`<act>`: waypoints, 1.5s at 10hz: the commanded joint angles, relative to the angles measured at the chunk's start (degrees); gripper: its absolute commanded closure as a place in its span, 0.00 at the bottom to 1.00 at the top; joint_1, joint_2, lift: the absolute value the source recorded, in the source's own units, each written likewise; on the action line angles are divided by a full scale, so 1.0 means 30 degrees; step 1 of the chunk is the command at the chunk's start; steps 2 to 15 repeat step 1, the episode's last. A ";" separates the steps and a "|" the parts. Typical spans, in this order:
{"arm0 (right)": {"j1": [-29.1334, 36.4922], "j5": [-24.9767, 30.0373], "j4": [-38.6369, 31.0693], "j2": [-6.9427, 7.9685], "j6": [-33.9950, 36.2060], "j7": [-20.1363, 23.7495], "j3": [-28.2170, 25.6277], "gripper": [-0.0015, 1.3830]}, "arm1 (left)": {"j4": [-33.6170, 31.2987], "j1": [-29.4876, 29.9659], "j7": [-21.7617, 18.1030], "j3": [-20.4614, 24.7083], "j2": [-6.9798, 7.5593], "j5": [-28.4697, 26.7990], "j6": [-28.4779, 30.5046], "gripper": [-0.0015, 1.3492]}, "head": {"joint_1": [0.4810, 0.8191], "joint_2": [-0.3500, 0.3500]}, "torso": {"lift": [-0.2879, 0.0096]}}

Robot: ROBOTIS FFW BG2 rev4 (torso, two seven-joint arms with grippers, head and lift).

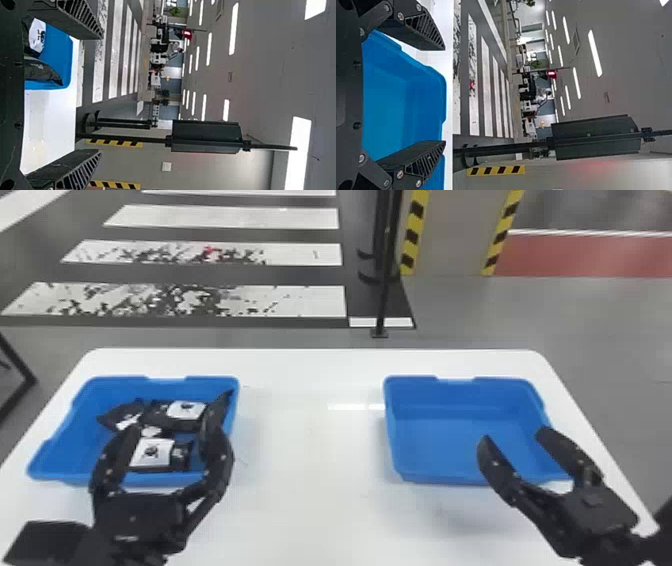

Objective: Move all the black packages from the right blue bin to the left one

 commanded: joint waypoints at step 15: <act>0.0033 0.0000 0.0000 0.0000 0.0000 0.0002 -0.0001 0.15 | 0.0000 0.0041 0.0000 0.0028 -0.0019 0.0028 0.0001 0.00 | 0.63 0.47 | 0.50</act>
